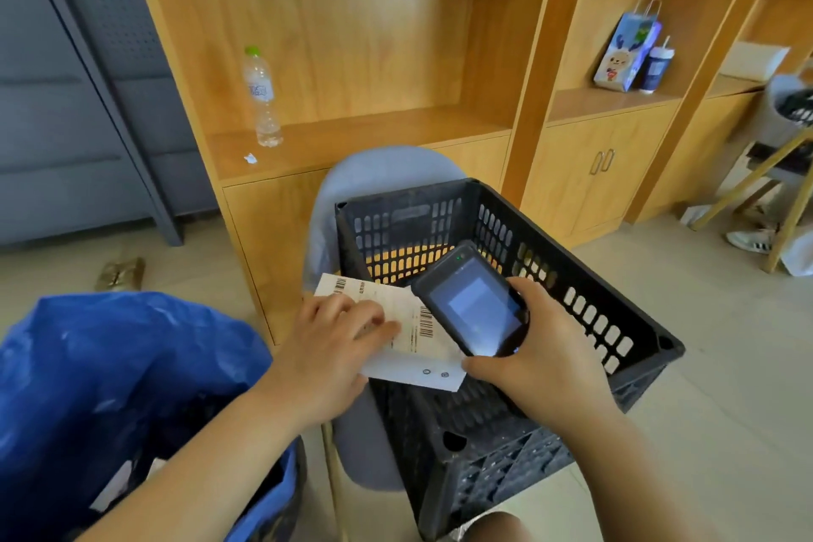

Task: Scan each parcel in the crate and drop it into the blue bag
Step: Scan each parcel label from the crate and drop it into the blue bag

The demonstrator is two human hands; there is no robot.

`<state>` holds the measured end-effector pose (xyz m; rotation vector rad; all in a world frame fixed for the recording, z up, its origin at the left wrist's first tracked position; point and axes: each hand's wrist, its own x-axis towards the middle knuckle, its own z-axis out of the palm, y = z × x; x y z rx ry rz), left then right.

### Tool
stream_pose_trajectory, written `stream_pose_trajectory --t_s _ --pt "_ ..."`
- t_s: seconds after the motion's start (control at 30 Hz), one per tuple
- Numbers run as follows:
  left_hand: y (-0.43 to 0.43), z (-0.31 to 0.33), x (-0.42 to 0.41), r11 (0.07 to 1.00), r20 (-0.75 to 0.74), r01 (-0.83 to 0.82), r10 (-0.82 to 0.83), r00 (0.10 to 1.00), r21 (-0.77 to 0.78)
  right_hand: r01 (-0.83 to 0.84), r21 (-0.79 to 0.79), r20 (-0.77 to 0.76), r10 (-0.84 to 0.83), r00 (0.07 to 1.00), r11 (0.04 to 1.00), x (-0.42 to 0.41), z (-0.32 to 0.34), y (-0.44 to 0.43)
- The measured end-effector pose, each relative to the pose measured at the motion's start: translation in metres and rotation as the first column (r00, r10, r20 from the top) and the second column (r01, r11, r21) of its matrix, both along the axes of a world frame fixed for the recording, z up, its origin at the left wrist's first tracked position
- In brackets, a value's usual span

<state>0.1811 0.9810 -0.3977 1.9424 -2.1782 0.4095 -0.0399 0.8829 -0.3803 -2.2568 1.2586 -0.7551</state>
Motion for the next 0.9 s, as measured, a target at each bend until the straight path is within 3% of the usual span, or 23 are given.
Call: stream_pose_trajectory --t_s 0.1,0.27,0.37,0.43,0.57,0.67,0.8,0.9 --pt "0.000 -0.002 0.005 0.999 -0.062 -0.019 0.021 0.998 0.026 -0.016 0.006 -0.027 0.017 1.000 1.000 0.007 -0.004 0.002" --pt "0.001 -0.014 0.018 0.996 -0.344 -0.065 0.081 0.935 0.057 -0.026 0.045 -0.042 0.028 0.999 0.999 0.012 -0.010 0.002" --pt "0.003 -0.020 0.019 0.995 -0.348 -0.097 0.091 0.933 0.001 -0.027 0.061 -0.056 0.031 0.998 0.998 0.015 -0.012 0.002" --pt "0.003 -0.021 0.021 0.979 -0.419 -0.201 0.201 0.886 0.045 -0.025 0.063 -0.070 0.029 0.997 0.998 0.015 -0.013 0.000" --pt "0.000 -0.027 0.027 0.928 -0.702 -0.336 0.349 0.621 0.164 -0.012 0.067 -0.088 0.018 0.996 0.998 0.013 -0.015 -0.001" --pt "-0.004 -0.024 0.030 0.892 -0.839 -0.356 0.407 0.362 0.279 -0.009 0.078 -0.093 0.016 0.996 0.997 0.012 -0.015 -0.002" --pt "-0.005 -0.016 0.034 0.863 -0.888 -0.308 0.449 0.101 0.401 0.001 0.057 -0.097 0.005 0.995 0.998 0.013 -0.012 -0.002" --pt "0.000 -0.010 0.039 0.831 -0.874 -0.271 0.459 -0.157 0.485 0.030 0.030 -0.132 -0.026 0.991 0.999 0.011 -0.011 -0.001"
